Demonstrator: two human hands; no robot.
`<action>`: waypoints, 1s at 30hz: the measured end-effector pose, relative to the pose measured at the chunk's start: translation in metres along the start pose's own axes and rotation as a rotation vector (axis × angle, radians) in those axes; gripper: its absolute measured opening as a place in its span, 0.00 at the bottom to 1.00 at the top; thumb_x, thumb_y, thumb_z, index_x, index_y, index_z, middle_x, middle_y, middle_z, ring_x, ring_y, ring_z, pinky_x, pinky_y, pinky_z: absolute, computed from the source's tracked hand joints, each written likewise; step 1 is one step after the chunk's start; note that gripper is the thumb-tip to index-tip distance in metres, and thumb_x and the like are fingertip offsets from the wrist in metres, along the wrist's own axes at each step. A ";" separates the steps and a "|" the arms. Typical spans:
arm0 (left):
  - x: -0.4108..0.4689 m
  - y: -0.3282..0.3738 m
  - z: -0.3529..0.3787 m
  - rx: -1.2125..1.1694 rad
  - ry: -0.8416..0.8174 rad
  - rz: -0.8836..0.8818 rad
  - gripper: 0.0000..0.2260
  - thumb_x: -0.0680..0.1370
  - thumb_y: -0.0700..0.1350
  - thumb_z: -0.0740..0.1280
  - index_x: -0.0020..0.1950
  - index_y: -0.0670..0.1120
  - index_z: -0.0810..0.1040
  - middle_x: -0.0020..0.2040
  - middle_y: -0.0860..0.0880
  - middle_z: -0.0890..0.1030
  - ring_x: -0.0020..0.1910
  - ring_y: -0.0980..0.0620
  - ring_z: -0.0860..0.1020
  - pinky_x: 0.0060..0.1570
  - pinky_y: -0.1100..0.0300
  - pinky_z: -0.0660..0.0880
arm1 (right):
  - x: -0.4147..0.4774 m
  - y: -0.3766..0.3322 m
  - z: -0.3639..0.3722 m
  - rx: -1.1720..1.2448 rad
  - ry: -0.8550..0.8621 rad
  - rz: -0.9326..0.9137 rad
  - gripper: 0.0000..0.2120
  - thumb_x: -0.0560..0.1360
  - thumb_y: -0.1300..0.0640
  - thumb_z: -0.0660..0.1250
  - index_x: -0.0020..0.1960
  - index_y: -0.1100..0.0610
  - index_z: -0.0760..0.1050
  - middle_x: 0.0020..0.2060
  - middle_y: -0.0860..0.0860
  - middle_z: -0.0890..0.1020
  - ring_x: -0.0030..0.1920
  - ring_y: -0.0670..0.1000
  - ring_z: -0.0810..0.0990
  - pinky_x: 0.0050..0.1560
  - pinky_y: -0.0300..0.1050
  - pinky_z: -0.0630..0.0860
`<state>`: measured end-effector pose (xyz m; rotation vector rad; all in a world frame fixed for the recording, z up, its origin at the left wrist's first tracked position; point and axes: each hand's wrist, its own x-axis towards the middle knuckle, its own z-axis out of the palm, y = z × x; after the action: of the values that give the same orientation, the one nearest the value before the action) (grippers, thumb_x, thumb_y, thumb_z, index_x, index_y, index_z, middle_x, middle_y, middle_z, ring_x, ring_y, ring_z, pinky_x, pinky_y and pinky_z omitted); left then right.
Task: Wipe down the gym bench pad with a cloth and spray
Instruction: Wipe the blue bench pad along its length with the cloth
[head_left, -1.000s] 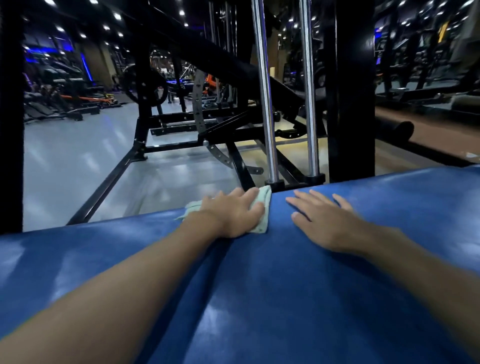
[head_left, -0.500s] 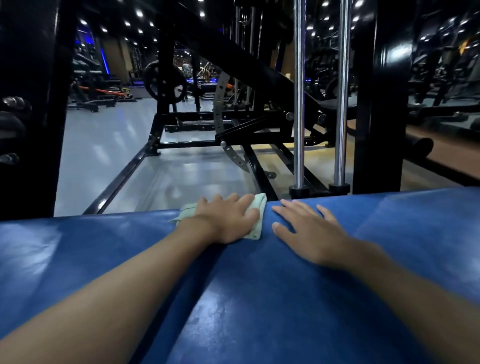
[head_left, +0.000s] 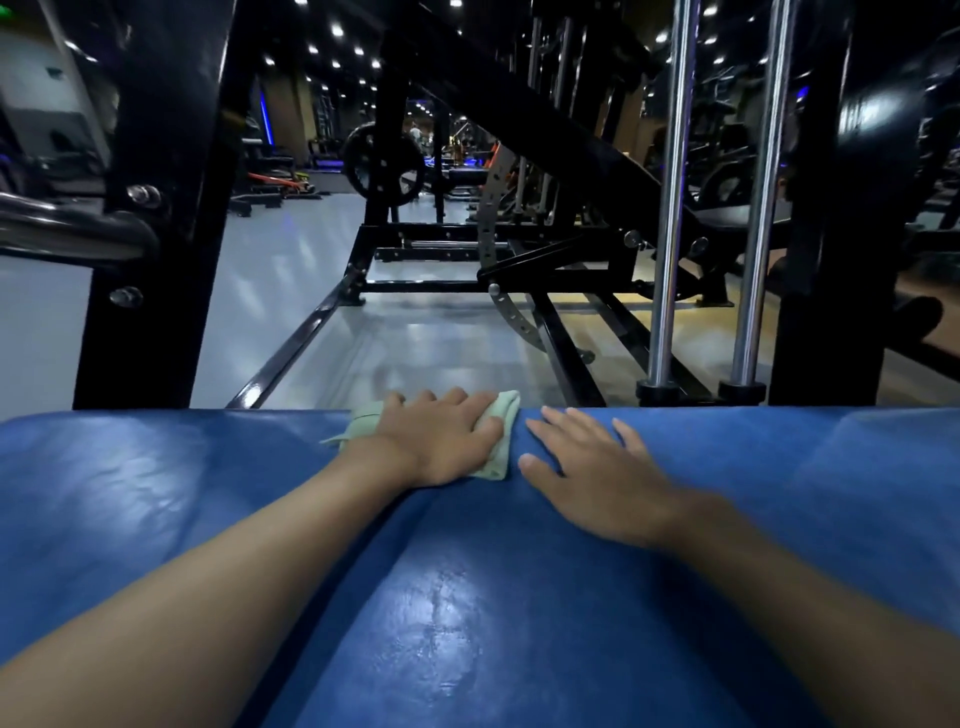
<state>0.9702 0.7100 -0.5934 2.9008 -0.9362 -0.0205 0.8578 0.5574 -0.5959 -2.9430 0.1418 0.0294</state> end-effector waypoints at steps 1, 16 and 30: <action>-0.002 -0.006 0.000 -0.002 0.005 0.006 0.23 0.82 0.60 0.45 0.77 0.63 0.56 0.74 0.52 0.67 0.71 0.43 0.66 0.68 0.40 0.57 | -0.001 0.000 -0.001 0.003 0.001 0.004 0.28 0.82 0.39 0.45 0.80 0.45 0.50 0.80 0.42 0.48 0.79 0.43 0.43 0.77 0.56 0.38; -0.016 -0.056 -0.004 0.024 -0.007 -0.069 0.24 0.81 0.61 0.44 0.78 0.62 0.55 0.77 0.52 0.65 0.73 0.43 0.64 0.70 0.38 0.55 | 0.020 -0.050 0.013 -0.001 0.023 -0.113 0.27 0.82 0.39 0.47 0.79 0.44 0.53 0.79 0.43 0.51 0.78 0.44 0.46 0.77 0.57 0.41; -0.039 -0.122 -0.014 0.055 -0.009 -0.211 0.24 0.81 0.60 0.44 0.77 0.61 0.58 0.76 0.50 0.67 0.72 0.41 0.65 0.69 0.39 0.55 | 0.043 -0.119 0.015 -0.042 0.034 -0.180 0.24 0.81 0.37 0.46 0.70 0.47 0.64 0.68 0.50 0.67 0.72 0.52 0.61 0.76 0.56 0.48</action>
<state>1.0101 0.8331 -0.5916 3.0389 -0.6375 -0.0230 0.9124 0.6725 -0.5893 -2.9861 -0.1201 -0.0443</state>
